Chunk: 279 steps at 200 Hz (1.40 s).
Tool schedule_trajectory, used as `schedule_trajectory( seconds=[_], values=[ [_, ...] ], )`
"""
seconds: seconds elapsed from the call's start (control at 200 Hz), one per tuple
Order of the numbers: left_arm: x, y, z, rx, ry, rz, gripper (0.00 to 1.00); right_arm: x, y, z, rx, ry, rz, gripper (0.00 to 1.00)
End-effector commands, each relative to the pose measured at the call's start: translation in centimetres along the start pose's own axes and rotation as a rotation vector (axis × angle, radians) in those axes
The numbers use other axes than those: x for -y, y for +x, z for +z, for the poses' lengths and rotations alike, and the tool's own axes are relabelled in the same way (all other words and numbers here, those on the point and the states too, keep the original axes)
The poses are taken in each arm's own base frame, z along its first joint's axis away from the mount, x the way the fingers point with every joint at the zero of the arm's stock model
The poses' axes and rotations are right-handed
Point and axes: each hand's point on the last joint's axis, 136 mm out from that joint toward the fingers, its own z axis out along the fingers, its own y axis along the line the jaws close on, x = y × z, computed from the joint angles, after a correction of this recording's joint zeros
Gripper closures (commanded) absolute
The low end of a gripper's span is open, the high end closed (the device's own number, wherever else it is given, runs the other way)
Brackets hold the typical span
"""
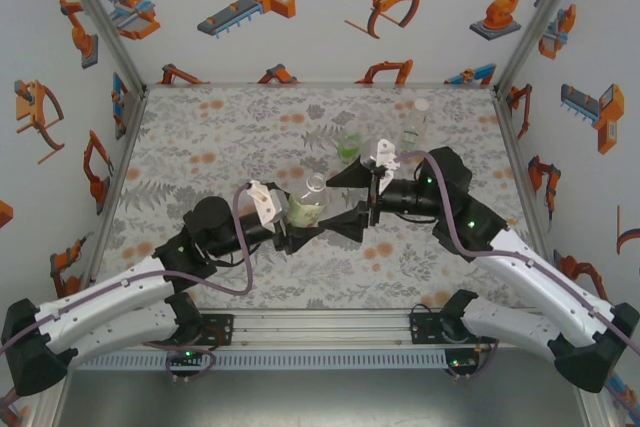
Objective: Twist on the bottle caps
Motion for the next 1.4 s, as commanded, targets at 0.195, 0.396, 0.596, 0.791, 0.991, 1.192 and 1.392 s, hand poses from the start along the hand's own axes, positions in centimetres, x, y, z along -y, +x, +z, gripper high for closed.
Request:
schedule_trajectory(
  seconds=[0.195, 0.396, 0.596, 0.791, 0.991, 1.192, 1.392],
  values=[
    [-2.3, 2.7, -2.8, -0.144, -0.163, 0.002, 0.58, 6.9, 3.9, -2.5, -0.213, 0.461, 0.188, 0.32],
    [-2.4, 2.9, -4.2, -0.132, -0.192, -0.016, 0.58, 10.0, 10.1, -3.8, -0.372, 0.689, 0.417, 0.39],
    [-2.5, 3.1, -4.9, -0.122, -0.206, -0.026, 0.58, 11.4, 16.3, -4.9, -0.552, 0.858, 0.588, 0.5],
    [-2.5, 3.4, -5.0, -0.128, -0.211, -0.028, 0.58, 11.8, 21.2, -4.0, -0.625, 0.882, 0.69, 0.55],
    [-2.5, 3.7, -5.1, -0.137, -0.213, -0.028, 0.58, 11.5, 26.4, -2.5, -0.782, 0.834, 0.75, 0.58],
    [-2.6, 3.6, -5.1, -0.133, -0.217, -0.029, 0.58, 12.7, 29.3, -2.0, -0.879, 0.881, 0.748, 0.54],
    [-2.7, 4.0, -5.1, -0.148, -0.225, -0.024, 0.58, 14.4, 30.9, -1.5, -0.943, 0.935, 0.72, 0.44]
  ],
)
